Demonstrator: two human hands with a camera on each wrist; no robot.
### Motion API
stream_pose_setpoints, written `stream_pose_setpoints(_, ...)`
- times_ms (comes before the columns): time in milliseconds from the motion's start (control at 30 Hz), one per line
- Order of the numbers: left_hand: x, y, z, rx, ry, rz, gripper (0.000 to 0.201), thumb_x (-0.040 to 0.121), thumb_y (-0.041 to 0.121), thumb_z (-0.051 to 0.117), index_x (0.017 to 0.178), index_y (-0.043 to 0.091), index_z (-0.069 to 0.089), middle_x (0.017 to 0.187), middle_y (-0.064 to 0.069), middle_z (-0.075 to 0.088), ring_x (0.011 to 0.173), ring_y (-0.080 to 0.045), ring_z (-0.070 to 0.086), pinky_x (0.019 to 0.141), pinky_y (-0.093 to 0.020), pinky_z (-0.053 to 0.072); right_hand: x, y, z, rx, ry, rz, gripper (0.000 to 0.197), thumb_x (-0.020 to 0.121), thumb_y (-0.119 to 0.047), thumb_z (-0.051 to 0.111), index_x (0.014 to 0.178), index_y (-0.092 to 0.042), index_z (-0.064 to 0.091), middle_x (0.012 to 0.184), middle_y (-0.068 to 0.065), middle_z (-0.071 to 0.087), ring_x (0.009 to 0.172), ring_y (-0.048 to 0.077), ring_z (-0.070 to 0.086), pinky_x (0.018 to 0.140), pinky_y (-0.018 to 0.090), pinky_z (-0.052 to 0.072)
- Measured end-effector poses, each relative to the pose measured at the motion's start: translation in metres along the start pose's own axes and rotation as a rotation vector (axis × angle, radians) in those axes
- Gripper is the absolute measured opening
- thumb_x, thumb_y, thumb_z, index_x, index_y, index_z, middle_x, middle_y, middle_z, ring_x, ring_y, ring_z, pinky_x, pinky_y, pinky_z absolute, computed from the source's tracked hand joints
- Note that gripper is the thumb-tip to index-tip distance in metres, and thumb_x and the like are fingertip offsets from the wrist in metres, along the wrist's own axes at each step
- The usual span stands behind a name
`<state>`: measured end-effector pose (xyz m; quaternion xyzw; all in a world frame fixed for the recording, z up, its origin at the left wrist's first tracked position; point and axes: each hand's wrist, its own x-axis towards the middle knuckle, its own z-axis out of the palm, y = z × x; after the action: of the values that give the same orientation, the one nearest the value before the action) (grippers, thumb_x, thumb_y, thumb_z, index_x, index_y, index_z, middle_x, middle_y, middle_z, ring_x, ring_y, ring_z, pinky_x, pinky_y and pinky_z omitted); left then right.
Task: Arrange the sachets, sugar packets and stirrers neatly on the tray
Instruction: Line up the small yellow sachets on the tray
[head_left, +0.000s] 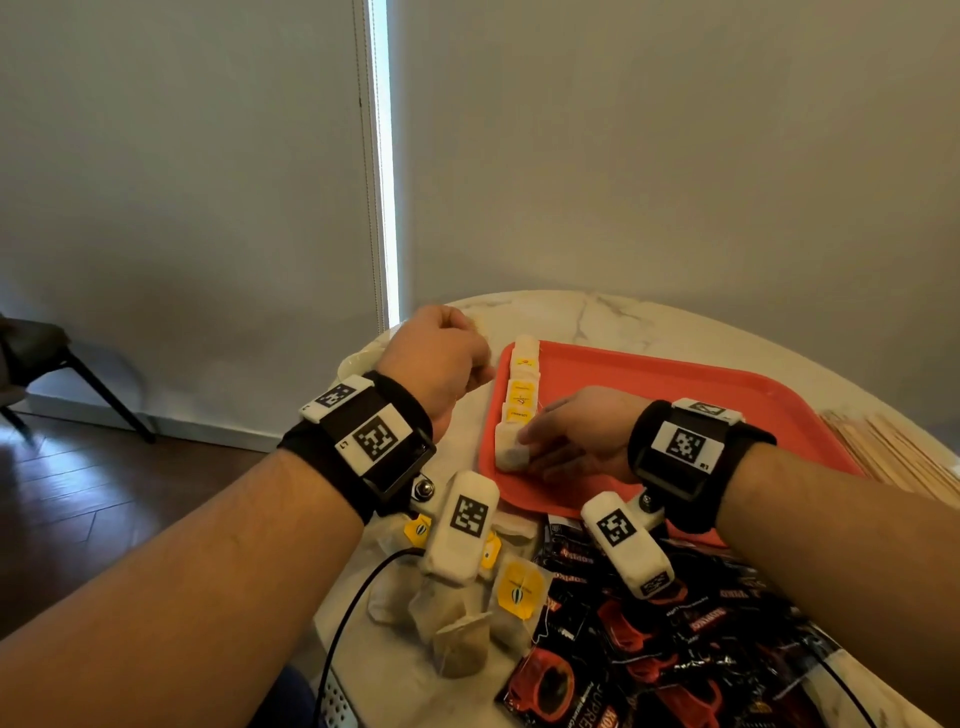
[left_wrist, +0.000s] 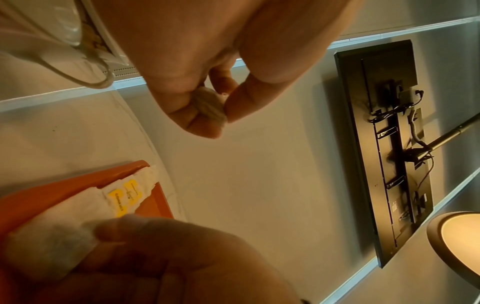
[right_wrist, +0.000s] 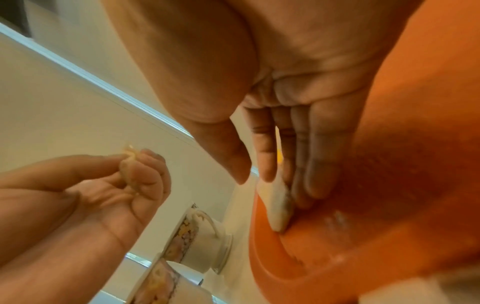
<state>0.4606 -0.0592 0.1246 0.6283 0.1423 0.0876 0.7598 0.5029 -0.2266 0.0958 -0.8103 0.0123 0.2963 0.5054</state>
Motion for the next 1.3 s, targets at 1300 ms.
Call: stream_pose_setpoints(1300,-0.032,0.010,0.020,0.125,-0.035,0.071,0.049,0.080,-0.013,0.072,0.115,0.015,0.053,0.114,-0.021,0.068,0.094,-0.034,0.075,0.071,-0.037,0.063,-0.057,-0.035,-0.022,0.091,0.169,-0.540,0.022,0.083,0.011,0.072,0.090,-0.006,0.059,0.076,0.017,0.064,0.061,0.024,0.067,0.065,0.040,0.062)
